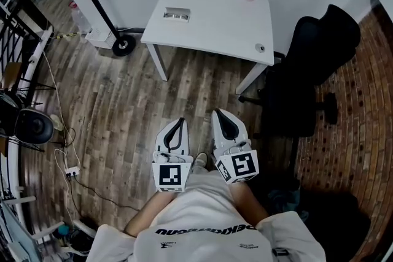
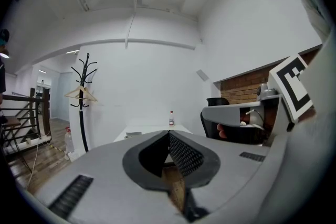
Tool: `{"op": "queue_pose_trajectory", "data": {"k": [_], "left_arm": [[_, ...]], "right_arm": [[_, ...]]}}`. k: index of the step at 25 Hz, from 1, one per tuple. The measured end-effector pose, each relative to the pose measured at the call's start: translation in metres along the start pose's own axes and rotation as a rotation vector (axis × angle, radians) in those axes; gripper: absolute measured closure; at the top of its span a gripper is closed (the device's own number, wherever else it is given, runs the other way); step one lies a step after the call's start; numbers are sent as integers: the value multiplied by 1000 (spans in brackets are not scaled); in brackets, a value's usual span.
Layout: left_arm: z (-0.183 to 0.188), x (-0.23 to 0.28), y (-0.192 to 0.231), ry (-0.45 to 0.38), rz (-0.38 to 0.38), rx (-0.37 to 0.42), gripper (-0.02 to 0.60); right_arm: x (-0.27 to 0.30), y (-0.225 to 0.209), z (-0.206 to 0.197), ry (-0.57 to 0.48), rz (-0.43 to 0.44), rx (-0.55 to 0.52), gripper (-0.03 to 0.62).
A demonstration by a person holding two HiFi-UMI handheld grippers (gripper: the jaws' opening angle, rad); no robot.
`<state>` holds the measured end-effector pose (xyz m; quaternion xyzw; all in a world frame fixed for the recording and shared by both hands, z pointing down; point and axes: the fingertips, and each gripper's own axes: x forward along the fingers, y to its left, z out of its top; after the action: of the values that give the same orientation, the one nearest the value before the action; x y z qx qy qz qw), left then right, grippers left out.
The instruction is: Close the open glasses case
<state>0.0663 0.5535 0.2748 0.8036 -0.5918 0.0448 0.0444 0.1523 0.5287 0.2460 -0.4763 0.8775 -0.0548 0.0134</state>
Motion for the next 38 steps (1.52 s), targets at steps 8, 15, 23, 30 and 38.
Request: {"op": "queue_pose_trajectory", "data": {"k": [8,15,23,30,38], "left_arm": [[-16,45,-8,68,-6,13,583],[-14,93,13,68,-22,-1,583],[-3,169,58,60,-50,-16,583],[19,252,121,39,-99,-52,583],[45,342,210,53,-167,-68,583]], "right_arm": [[29,-34,-18,50,27,25,599],[78,-55,-20,67,24,13,599],[164,-78,-22,87,13,21,599],[262,-94,-16,105,-23,33,599],[384,-105,1,116,-88,46,599]]}}
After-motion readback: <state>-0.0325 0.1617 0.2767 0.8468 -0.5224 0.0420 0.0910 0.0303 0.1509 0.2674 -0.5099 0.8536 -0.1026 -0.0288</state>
